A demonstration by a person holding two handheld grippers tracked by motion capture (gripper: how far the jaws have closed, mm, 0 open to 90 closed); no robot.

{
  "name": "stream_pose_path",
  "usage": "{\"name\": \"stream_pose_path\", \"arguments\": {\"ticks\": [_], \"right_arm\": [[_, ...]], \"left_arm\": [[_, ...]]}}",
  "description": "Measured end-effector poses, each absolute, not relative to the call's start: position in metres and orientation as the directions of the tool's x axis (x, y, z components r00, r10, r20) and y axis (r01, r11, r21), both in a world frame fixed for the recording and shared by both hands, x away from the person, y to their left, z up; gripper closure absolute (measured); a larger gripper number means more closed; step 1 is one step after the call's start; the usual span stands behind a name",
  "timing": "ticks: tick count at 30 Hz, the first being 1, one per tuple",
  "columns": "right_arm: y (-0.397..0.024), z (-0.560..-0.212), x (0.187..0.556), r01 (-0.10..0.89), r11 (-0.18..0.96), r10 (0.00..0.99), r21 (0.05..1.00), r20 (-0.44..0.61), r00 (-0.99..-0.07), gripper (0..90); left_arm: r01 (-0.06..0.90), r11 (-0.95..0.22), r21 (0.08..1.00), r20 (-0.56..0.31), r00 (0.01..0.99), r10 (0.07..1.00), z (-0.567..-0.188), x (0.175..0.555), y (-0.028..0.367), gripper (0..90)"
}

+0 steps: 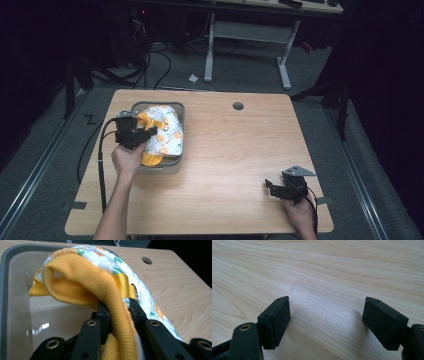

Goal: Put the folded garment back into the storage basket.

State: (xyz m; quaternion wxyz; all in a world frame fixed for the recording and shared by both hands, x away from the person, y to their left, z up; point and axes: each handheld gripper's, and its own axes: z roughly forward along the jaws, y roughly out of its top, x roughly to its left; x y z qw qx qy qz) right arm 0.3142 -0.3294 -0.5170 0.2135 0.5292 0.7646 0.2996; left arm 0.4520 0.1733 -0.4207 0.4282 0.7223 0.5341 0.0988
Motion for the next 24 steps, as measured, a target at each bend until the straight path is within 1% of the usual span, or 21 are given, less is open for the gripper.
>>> {"name": "stream_pose_path", "arguments": {"ticks": [8,24], "right_arm": [[-0.329,-0.517,0.314,0.682,0.26,0.937,0.684,-0.009,-0.349,22.6],[-0.329,-0.517,0.314,0.682,0.26,0.938,0.683,-0.009,-0.347,22.7]], "left_arm": [[0.714,-0.081,0.695,-0.308,0.398,0.864,-0.432,0.461,0.172,75.1],[0.766,-0.134,0.629,-0.24,0.355,0.903,-0.448,0.474,0.161,73.8]]}}
